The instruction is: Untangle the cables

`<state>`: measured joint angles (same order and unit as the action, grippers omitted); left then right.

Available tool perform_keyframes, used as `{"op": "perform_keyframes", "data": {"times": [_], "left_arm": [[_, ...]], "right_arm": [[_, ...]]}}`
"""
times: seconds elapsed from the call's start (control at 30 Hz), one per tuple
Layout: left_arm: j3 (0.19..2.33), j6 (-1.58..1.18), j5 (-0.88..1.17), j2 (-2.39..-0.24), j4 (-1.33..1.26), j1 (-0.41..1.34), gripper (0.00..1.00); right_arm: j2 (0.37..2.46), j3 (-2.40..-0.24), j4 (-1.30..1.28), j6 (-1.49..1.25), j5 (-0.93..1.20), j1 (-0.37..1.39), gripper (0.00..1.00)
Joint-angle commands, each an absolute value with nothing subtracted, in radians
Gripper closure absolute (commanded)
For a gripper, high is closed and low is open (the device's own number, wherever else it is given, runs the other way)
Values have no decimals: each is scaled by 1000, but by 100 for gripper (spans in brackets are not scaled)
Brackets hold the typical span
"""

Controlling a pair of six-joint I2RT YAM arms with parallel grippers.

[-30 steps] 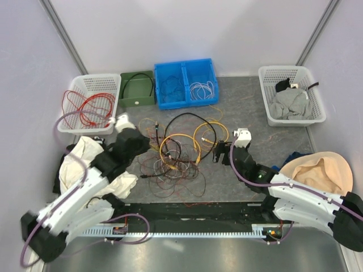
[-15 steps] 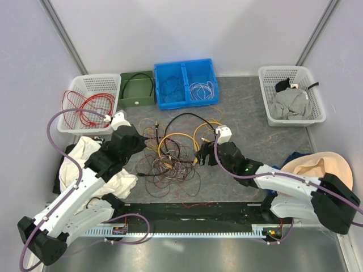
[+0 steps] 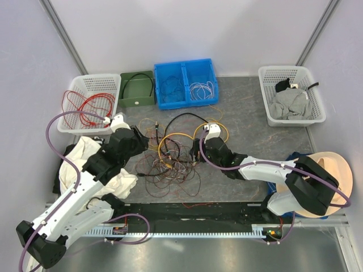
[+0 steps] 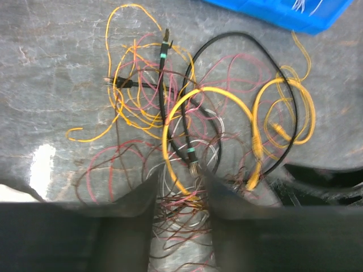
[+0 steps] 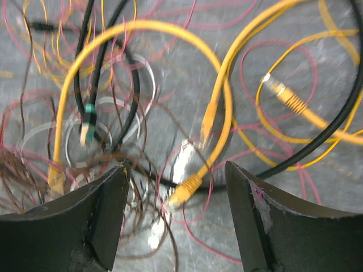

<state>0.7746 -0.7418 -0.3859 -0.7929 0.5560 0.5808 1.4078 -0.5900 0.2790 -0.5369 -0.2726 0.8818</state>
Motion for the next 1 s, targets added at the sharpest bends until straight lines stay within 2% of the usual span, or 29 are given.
{"op": "perform_keyframes", "data": {"times": [0.0,0.07,0.1,0.37,0.67,0.97], "left_arm": [[764,-724,-341,-801,560,575,33],[773,-723,-336,-799,563,575,4],[776,-723,-339,-787,561,577,1],[799,-721,-390,-680,580,575,1],[802,-689,-494,-522,572,575,1],[821,-655,-470,-624,563,575,1]], "right_arm": [[1428,-696,290,-525,-374,881,26],[1440,-747,269,-505,-385,881,27],[1454,-764,262,-497,-400,881,27],[1604,-908,166,-494,-437,822,39],[1724,-908,179,-515,-437,785,40],[1688,-954,224,-486,-374,793,38]]}}
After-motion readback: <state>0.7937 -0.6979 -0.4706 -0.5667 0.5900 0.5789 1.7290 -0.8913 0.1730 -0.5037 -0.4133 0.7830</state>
